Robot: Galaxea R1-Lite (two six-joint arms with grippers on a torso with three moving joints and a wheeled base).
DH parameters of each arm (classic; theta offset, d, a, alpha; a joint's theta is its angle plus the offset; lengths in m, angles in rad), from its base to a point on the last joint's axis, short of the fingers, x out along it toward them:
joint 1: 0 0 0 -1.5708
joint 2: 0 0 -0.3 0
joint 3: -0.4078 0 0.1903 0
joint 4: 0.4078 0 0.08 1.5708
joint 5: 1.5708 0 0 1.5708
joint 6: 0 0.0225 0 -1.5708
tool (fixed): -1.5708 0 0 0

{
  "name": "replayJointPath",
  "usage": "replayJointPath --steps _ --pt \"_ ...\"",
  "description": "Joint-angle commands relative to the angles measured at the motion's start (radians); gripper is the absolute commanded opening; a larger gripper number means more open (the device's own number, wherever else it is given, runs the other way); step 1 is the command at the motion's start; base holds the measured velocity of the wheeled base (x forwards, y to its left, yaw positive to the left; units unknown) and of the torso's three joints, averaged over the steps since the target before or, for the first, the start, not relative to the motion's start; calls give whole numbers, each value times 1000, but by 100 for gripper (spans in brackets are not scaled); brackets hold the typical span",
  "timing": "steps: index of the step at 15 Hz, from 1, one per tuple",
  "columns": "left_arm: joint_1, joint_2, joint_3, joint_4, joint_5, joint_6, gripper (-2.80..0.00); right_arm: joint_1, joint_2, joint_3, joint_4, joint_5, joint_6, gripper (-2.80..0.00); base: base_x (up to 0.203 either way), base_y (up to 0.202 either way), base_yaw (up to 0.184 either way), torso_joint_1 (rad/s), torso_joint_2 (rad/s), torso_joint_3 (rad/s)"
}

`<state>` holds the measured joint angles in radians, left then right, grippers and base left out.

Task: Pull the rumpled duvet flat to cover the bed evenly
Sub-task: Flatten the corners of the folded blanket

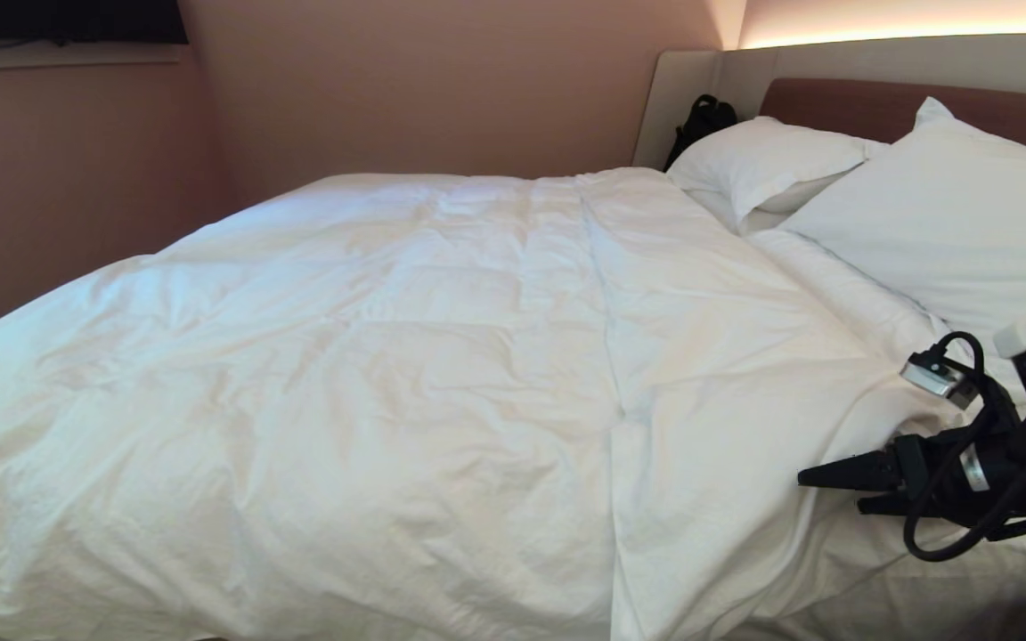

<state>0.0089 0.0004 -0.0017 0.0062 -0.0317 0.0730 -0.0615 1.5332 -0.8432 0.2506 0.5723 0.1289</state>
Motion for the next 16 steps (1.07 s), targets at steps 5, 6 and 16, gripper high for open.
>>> replayJointPath --steps 5,6,16 --pt "0 0 0 0 -1 1 -280 -18 26 -6 -5 -13 -1 0 0 0 0 0 0 0" --pt "0 0 0 0 -1 1 -280 -18 50 -21 -7 -11 1 0 0 0 0 0 0 0" --pt "0 0 0 0 -1 1 -280 -6 21 -39 -48 3 10 0 0 0 0 0 0 0"
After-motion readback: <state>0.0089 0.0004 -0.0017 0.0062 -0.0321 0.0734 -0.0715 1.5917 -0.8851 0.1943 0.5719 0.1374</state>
